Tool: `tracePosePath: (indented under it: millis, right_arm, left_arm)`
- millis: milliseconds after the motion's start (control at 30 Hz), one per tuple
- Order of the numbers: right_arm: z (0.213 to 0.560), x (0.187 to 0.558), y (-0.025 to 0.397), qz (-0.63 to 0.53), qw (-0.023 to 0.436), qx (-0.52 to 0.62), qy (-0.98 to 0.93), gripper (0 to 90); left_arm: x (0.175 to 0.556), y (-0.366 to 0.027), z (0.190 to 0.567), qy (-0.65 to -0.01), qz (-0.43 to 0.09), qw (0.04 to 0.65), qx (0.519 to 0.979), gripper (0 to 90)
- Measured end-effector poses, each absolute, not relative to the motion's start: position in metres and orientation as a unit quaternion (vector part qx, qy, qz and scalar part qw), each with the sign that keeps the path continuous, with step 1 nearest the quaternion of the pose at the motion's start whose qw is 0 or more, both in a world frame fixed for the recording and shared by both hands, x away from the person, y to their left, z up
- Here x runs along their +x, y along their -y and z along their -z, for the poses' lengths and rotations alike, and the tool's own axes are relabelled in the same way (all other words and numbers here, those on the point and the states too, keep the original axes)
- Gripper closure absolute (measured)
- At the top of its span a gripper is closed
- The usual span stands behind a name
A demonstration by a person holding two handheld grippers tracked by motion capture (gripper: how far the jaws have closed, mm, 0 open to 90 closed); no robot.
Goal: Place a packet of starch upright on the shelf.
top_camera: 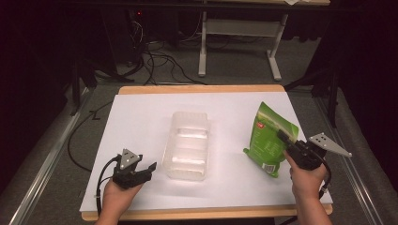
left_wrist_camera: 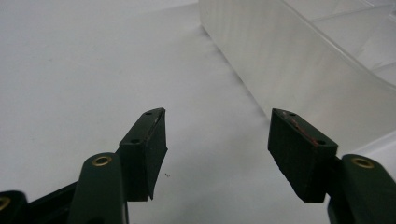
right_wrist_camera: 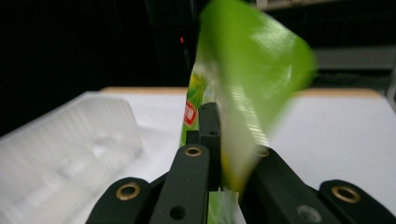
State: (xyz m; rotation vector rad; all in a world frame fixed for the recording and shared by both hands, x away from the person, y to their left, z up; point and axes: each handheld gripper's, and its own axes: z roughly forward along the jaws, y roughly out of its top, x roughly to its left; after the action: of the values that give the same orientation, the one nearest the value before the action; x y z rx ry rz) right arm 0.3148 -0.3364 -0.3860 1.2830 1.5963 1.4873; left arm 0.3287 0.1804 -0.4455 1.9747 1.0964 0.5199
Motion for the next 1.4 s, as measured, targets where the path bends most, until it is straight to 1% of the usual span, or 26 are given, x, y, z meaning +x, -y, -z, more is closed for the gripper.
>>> tracePosePath:
  millis: [67, 133, 167, 233, 300, 333, 367, 400, 433, 467, 567, 600, 633, 667, 700, 900, 1033, 1300, 1400]
  right_arm:
    - [0.378, 0.313, 0.33, -0.577, 0.318, 0.469, -0.589, 90.0]
    - [0.375, 0.312, 0.328, -0.592, 0.326, 0.46, -0.576, 90.0]
    - [0.376, 0.313, 0.329, -0.599, 0.32, 0.46, -0.572, 90.0]
    - [0.383, 0.315, 0.328, -0.579, 0.321, 0.468, -0.586, 90.0]
    - [0.395, 0.318, 0.326, -0.553, 0.306, 0.477, -0.611, 89.6]
    - [0.395, 0.318, 0.326, -0.553, 0.306, 0.477, -0.611, 89.6]
    - [0.401, 0.317, 0.326, -0.544, 0.306, 0.472, -0.623, 85.9]
    - [0.403, 0.315, 0.325, -0.531, 0.308, 0.468, -0.636, 78.3]
    - [0.403, 0.315, 0.325, -0.531, 0.308, 0.468, -0.636, 78.3]
    - [0.404, 0.313, 0.325, -0.525, 0.307, 0.469, -0.641, 74.2]
    - [0.409, 0.316, 0.327, -0.506, 0.302, 0.479, -0.651, 75.1]
    - [0.41, 0.318, 0.328, -0.502, 0.297, 0.484, -0.652, 79.0]
    - [0.411, 0.319, 0.328, -0.499, 0.297, 0.49, -0.65, 85.1]
    - [0.411, 0.319, 0.328, -0.499, 0.297, 0.49, -0.65, 85.1]
    - [0.41, 0.319, 0.329, -0.502, 0.302, 0.489, -0.646, 90.0]
    - [0.396, 0.319, 0.327, -0.519, 0.3, 0.45, -0.662, 90.0]
    - [0.389, 0.318, 0.323, -0.551, 0.282, 0.436, -0.653, 90.0]
    - [0.374, 0.322, 0.294, -0.577, 0.261, 0.395, -0.665, 90.0]
    - [0.369, 0.324, 0.283, -0.59, 0.246, 0.38, -0.669, 90.0]
  left_arm:
    - [0.329, -0.181, 0.445, -0.434, -0.206, 0.4, 0.781, 37.7]
    - [0.329, -0.181, 0.446, -0.433, -0.205, 0.399, 0.781, 37.8]
    - [0.329, -0.181, 0.446, -0.433, -0.206, 0.399, 0.782, 37.8]
    - [0.329, -0.181, 0.446, -0.433, -0.205, 0.4, 0.782, 37.8]
    - [0.328, -0.181, 0.445, -0.433, -0.206, 0.4, 0.781, 37.8]
    - [0.328, -0.181, 0.445, -0.433, -0.206, 0.401, 0.781, 37.8]
    - [0.328, -0.181, 0.445, -0.432, -0.206, 0.402, 0.78, 37.8]
    - [0.328, -0.181, 0.445, -0.432, -0.206, 0.401, 0.781, 37.8]
    - [0.328, -0.181, 0.445, -0.432, -0.206, 0.401, 0.781, 37.8]
    - [0.328, -0.18, 0.445, -0.432, -0.206, 0.402, 0.78, 37.8]
    - [0.327, -0.18, 0.444, -0.429, -0.206, 0.401, 0.783, 37.8]
    - [0.327, -0.18, 0.444, -0.429, -0.206, 0.401, 0.783, 37.8]
    - [0.327, -0.18, 0.444, -0.429, -0.207, 0.401, 0.783, 37.8]
    - [0.327, -0.18, 0.444, -0.429, -0.208, 0.402, 0.782, 37.8]
    - [0.327, -0.181, 0.444, -0.43, -0.208, 0.402, 0.782, 37.8]
    - [0.328, -0.181, 0.445, -0.431, -0.208, 0.401, 0.781, 37.8]
    - [0.328, -0.18, 0.445, -0.431, -0.208, 0.401, 0.781, 37.8]
    - [0.328, -0.182, 0.445, -0.431, -0.209, 0.401, 0.781, 37.6]
    - [0.328, -0.183, 0.445, -0.433, -0.209, 0.404, 0.778, 37.6]
